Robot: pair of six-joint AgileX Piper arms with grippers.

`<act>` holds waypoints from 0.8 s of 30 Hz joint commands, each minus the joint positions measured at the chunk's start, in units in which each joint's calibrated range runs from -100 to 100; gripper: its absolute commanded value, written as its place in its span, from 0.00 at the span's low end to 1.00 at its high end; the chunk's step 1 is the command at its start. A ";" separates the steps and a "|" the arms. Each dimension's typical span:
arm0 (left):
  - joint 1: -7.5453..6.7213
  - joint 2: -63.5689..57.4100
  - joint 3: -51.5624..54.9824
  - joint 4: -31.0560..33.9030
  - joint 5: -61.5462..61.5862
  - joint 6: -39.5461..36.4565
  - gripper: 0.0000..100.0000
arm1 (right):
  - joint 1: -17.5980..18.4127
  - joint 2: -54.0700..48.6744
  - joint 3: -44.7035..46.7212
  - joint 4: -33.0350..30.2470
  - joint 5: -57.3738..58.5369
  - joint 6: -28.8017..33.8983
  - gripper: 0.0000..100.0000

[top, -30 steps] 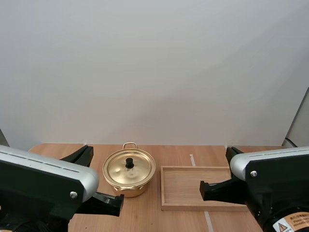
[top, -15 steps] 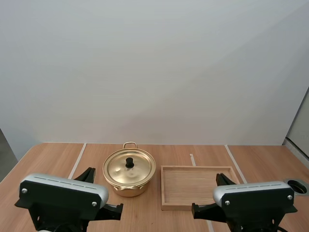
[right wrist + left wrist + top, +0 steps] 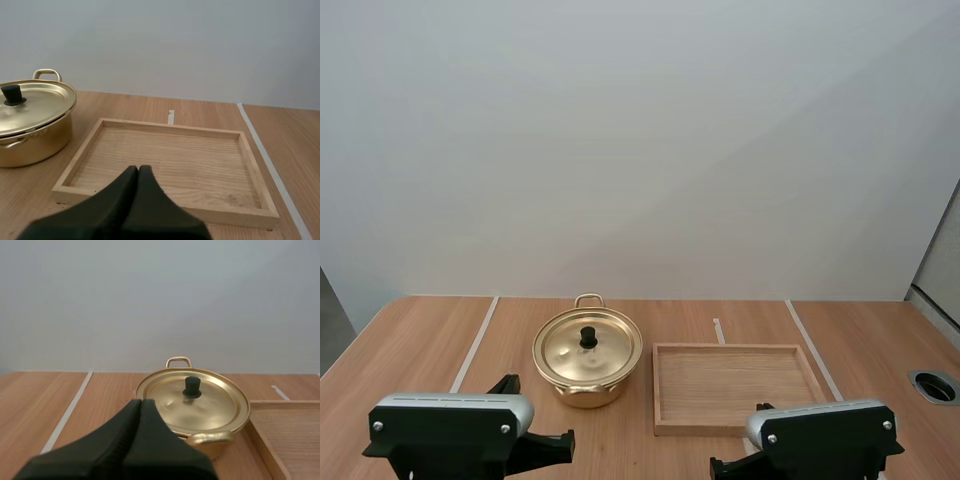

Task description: Open the lid, put the grape in the pot, and close it

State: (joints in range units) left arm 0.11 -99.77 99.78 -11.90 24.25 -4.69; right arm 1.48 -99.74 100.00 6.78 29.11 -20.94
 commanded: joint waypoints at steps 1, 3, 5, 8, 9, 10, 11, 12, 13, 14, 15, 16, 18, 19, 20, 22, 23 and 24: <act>0.07 -0.23 0.22 4.14 4.76 -4.84 0.00 | -0.81 -0.26 0.00 -0.32 0.75 -0.43 0.00; 0.07 -0.23 0.22 4.89 4.96 -7.06 0.00 | -0.92 -0.26 0.00 -0.32 0.75 -0.34 0.00; 0.09 -0.23 0.22 4.89 5.13 -7.32 0.00 | -0.92 -0.26 0.00 -0.32 0.75 -0.34 0.00; 0.09 -0.23 0.22 5.26 6.52 -7.13 0.00 | -0.92 -0.26 0.00 -0.32 1.60 -0.34 0.00; 0.09 -0.23 0.22 5.36 6.52 -6.84 0.00 | -0.92 -0.26 0.00 -0.32 2.10 -0.34 0.00; 0.09 -0.23 0.22 5.36 6.52 -6.66 0.00 | -0.92 -0.26 0.00 -0.32 2.10 -0.34 0.00; 0.09 -0.23 0.22 5.36 6.52 -6.43 0.00 | -0.92 -0.26 0.00 -0.32 2.10 -0.34 0.00; 0.09 -0.23 0.22 5.36 6.52 -6.33 0.00 | -0.92 -0.26 0.00 -0.32 2.10 -0.34 0.00; 0.09 -0.23 0.22 5.36 6.52 -6.33 0.00 | -0.92 -0.26 0.00 -0.32 2.10 -0.34 0.00; 0.09 -0.23 0.22 5.36 6.52 -6.33 0.00 | -0.92 -0.26 0.00 -0.20 2.14 -0.34 0.00; 0.09 -0.23 0.22 5.36 6.52 -6.33 0.00 | -0.92 -0.26 0.00 -0.20 2.14 -0.34 0.00; 0.09 -0.23 0.22 5.36 6.52 -6.33 0.00 | -0.92 -0.26 0.00 -0.20 2.14 -0.34 0.00; 0.09 -0.23 0.22 5.36 6.52 -6.33 0.00 | -0.92 -0.26 0.00 -0.20 2.14 -0.34 0.00; 0.09 -0.23 0.22 5.36 6.52 -6.33 0.00 | -0.92 -0.26 0.00 -0.20 2.14 -0.34 0.00; 0.09 -0.23 0.22 5.36 6.52 -6.33 0.00 | -0.92 -0.26 0.00 -0.20 2.14 -0.34 0.00; 0.09 -0.23 0.22 5.36 6.52 -6.33 0.00 | -0.92 -0.26 0.00 -0.20 2.14 -0.34 0.00; 0.09 -0.23 0.22 5.36 6.52 -6.33 0.00 | -0.92 -0.26 0.00 -0.20 2.14 -0.34 0.00; 0.09 -0.23 0.22 5.36 6.52 -6.33 0.00 | -0.92 -0.26 0.00 -0.20 2.14 -0.34 0.00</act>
State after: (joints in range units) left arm 0.11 -99.77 99.90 -7.09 31.17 -11.03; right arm 0.70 -99.74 100.00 6.78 31.13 -20.94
